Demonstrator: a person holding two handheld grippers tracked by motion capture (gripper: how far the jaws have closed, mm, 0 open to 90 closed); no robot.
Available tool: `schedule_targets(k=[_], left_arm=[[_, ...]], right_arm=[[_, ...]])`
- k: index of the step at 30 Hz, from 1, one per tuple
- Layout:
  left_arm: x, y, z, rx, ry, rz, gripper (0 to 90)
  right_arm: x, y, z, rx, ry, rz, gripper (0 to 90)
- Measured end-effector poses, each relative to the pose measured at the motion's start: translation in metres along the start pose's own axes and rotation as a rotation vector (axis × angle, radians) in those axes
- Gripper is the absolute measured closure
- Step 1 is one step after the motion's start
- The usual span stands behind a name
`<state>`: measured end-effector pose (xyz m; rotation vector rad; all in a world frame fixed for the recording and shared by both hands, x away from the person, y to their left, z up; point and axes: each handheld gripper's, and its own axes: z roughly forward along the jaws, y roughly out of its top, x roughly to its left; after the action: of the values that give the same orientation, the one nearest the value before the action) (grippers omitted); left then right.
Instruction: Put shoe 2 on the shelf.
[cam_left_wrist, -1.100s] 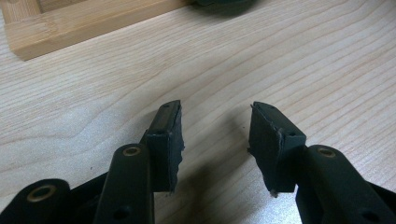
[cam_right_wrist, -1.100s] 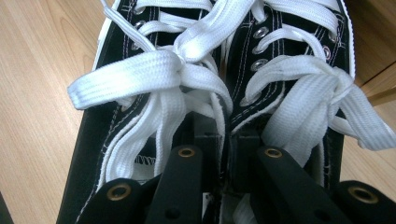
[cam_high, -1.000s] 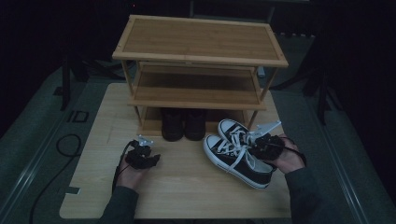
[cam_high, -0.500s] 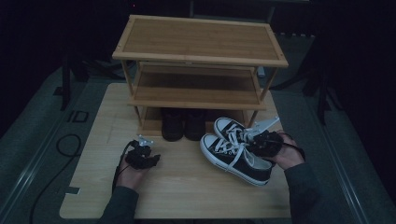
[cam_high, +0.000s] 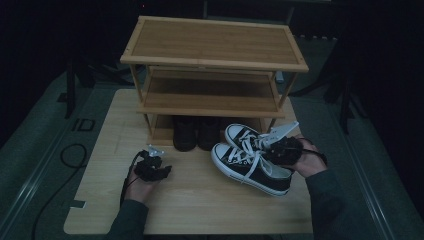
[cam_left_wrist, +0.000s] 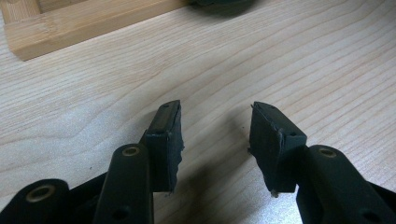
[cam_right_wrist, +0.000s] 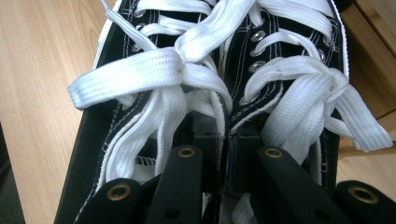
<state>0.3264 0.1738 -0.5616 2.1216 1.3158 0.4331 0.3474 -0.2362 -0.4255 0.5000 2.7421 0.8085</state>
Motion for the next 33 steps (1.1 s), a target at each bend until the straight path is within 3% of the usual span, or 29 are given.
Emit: schedule_targets(k=[17, 33], left_arm=[[0.0, 0.0, 0.0, -0.003, -0.001, -0.003, 54.4], [0.0, -0.001, 0.0, -0.006, -0.001, -0.005, 54.1]], right_arm=[[0.0, 0.018, -0.011, -0.011, 0.023, -0.078, 84.8], [0.003, 0.026, -0.019, -0.056, 0.086, -0.122, 84.8]])
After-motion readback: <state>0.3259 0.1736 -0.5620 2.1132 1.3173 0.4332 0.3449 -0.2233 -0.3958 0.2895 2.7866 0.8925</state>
